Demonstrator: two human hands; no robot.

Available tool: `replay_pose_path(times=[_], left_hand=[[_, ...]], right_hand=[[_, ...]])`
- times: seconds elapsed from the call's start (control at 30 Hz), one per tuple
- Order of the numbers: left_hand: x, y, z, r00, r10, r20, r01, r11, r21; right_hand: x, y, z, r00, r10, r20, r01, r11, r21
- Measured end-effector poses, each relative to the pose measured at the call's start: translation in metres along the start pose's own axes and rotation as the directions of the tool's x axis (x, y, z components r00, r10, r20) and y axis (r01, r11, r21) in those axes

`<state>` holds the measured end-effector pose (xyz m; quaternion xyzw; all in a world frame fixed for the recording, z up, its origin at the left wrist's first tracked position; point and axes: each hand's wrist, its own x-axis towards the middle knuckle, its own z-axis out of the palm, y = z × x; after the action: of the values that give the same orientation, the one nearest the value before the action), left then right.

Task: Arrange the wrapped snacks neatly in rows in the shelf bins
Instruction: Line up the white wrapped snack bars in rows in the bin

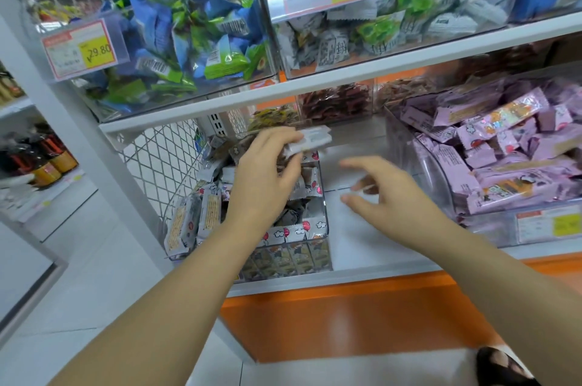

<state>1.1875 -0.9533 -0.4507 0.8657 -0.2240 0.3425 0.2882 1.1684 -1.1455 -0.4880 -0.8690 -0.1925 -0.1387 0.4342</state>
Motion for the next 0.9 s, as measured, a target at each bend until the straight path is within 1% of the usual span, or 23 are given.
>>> replay_pose_path(times=[0.07,0.1,0.13,0.2,0.23,0.3,0.33,0.37,0.4,0.43,0.47,0.5,0.53,0.57,0.67,0.73,0.9], left_hand=[[-0.008,0.011,-0.009,0.997,-0.043,0.064,0.051,0.99,-0.133],[-0.01,0.016,-0.012,0.991,-0.078,0.11,0.099,0.975,-0.199],[-0.011,0.02,-0.015,0.981,-0.113,0.158,0.152,0.955,-0.256],[-0.01,0.025,-0.017,0.956,-0.176,0.236,0.252,0.902,-0.35],[-0.009,0.027,-0.017,0.947,-0.198,0.254,0.287,0.877,-0.386],[-0.007,0.025,-0.018,0.941,-0.242,0.237,0.323,0.849,-0.418],[-0.005,0.021,-0.019,0.941,-0.265,0.208,0.329,0.856,-0.399],[-0.003,0.016,-0.021,0.943,-0.285,0.173,0.329,0.88,-0.343],[0.0,0.008,-0.022,0.945,-0.297,0.14,0.323,0.917,-0.236],[0.002,-0.002,-0.023,0.945,-0.301,0.131,0.313,0.947,-0.08],[0.005,-0.012,-0.024,0.939,-0.308,0.153,0.297,0.951,0.091],[0.006,-0.021,-0.024,0.925,-0.324,0.198,0.276,0.932,0.234],[0.007,-0.027,-0.023,0.905,-0.344,0.249,0.256,0.909,0.328],[0.008,-0.029,-0.022,0.885,-0.364,0.291,0.243,0.893,0.379],[0.011,-0.031,-0.016,0.846,-0.399,0.352,0.236,0.874,0.424],[0.014,-0.031,-0.01,0.837,-0.4,0.374,0.219,0.871,0.44],[0.024,-0.029,0.001,0.827,-0.432,0.36,0.28,0.871,0.403]], right_hand=[[0.001,-0.004,-0.002,0.985,-0.073,-0.154,0.078,0.996,0.03],[0.001,-0.006,-0.004,0.98,-0.087,-0.181,0.096,0.994,0.044],[0.001,-0.009,-0.005,0.98,-0.084,-0.179,0.097,0.993,0.062],[0.001,-0.012,-0.005,0.991,-0.041,-0.129,0.058,0.989,0.137],[0.001,-0.011,-0.005,0.995,-0.012,-0.096,0.03,0.981,0.19],[0.0,-0.01,-0.004,0.998,0.051,-0.044,-0.038,0.964,0.264],[0.0,-0.008,-0.003,0.996,0.078,-0.038,-0.065,0.959,0.278],[0.0,-0.005,-0.003,0.994,0.104,-0.046,-0.086,0.954,0.286],[0.001,-0.003,-0.004,0.989,0.129,-0.066,-0.103,0.949,0.299],[0.003,-0.001,-0.005,0.984,0.156,-0.09,-0.12,0.939,0.321],[0.004,0.002,-0.005,0.976,0.189,-0.107,-0.14,0.924,0.357],[0.005,0.005,-0.006,0.967,0.224,-0.119,-0.159,0.902,0.4],[0.007,0.007,-0.006,0.959,0.254,-0.127,-0.176,0.881,0.439],[0.008,0.01,-0.007,0.951,0.278,-0.133,-0.189,0.867,0.461],[0.01,0.014,-0.007,0.944,0.299,-0.137,-0.204,0.859,0.47],[0.01,0.014,-0.006,0.948,0.29,-0.13,-0.2,0.864,0.463],[0.009,0.012,-0.007,0.96,0.259,-0.107,-0.186,0.876,0.446]])
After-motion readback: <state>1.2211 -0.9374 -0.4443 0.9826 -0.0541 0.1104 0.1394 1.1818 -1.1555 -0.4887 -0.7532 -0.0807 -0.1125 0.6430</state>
